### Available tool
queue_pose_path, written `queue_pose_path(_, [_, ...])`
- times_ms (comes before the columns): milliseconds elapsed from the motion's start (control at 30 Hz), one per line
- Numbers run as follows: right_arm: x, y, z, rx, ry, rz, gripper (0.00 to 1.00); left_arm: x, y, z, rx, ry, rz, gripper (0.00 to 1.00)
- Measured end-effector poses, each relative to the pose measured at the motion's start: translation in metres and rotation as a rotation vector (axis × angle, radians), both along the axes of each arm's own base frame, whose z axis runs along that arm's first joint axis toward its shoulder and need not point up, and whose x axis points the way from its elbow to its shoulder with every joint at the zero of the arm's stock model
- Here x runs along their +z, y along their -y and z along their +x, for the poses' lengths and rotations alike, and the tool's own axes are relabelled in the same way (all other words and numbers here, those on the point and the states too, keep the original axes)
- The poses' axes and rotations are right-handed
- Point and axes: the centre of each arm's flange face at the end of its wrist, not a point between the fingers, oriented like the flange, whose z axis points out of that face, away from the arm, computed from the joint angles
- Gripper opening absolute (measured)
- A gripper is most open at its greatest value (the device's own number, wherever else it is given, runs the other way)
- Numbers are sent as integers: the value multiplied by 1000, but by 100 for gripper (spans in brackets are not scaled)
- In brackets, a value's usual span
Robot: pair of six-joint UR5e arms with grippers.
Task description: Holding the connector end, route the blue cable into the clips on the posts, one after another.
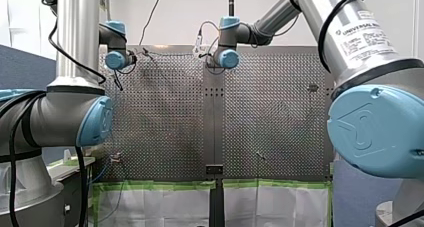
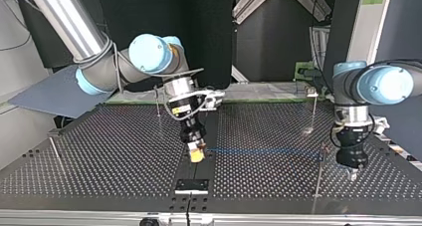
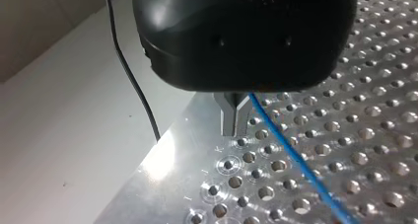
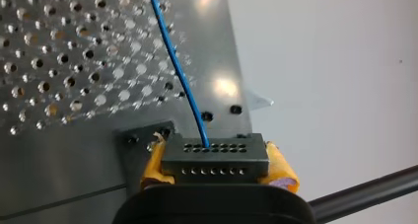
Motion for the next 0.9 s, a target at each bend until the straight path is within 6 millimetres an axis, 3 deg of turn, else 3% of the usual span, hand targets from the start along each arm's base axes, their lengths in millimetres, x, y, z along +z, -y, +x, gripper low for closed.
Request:
queue_pose_path(500, [-3,9,-2,-1,-2,2,0,-6,-14,6,8,-4,-31,0])
queue_pose_path(533, [-3,9,-2,0,-3,2,0,-7,-14,6,4,-5,-30,8])
queue_pose_path(567, [-3,9,-2,1,-3,3,0,-7,-13,6,1,-5,-30,8])
queue_pose_path(633, [-3,8,-2,3,-6,5,0,-7,-14,7,-3,-2,-30,47])
queue_pose_path(667, [-3,8,-2,3,-7,6,0,-6,-14,7,-5,1,-31,47])
queue_pose_path(700, [-4,8,-2,3,-8,7,0,-6,-14,7,-7,5,-33,68])
queue_pose_path(733, [-4,8,-2,4,-9,8,0,-4,-15,7,-11,13,-37,76])
queue_pose_path(900, [-4,7,-2,5,-13,12,0,2,-16,6,-8,36,-70,81])
